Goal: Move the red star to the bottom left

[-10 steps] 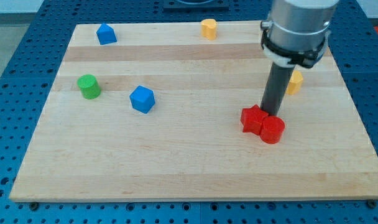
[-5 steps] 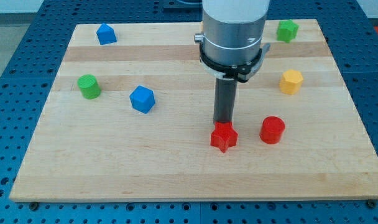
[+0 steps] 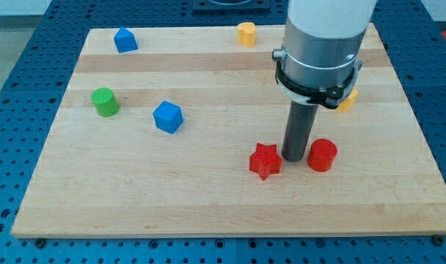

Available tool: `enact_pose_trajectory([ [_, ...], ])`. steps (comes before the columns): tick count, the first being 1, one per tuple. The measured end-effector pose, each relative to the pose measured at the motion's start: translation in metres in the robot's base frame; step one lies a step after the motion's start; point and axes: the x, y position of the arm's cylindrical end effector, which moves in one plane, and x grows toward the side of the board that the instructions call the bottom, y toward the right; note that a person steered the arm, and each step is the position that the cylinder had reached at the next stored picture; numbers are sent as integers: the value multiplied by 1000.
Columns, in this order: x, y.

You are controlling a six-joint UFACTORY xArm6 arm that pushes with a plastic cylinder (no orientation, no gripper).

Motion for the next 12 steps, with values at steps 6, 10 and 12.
enact_pose_trajectory([
  [6,33,-98],
  [10,66,-173],
  [12,43,-181],
])
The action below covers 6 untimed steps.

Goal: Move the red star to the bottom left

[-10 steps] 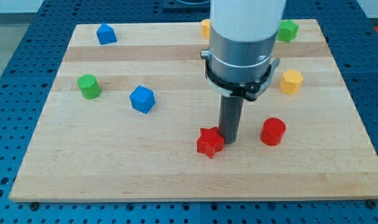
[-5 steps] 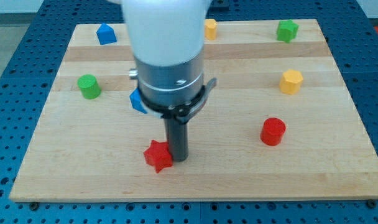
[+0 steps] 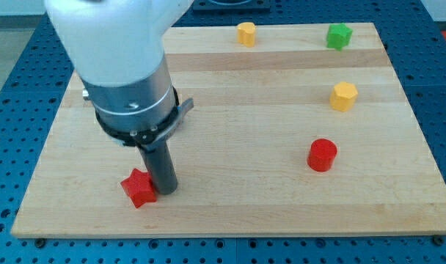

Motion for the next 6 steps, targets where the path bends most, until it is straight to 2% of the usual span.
enact_pose_trajectory([
  [1,-2,0],
  [5,3,-84],
  [6,-1,-73],
])
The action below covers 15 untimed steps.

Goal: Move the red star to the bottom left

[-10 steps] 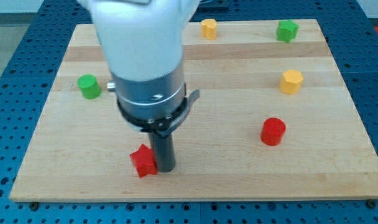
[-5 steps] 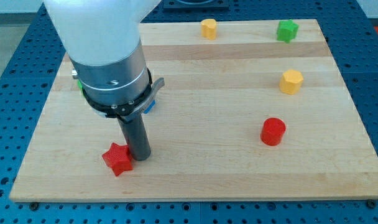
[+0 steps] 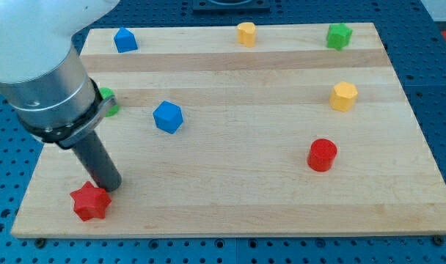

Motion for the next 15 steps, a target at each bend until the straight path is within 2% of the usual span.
enact_pose_trajectory([
  [1,-2,36],
  [3,56,29],
  [4,65,25],
  [7,38,25],
  [13,37,8],
  [14,34,48],
  [15,33,57],
])
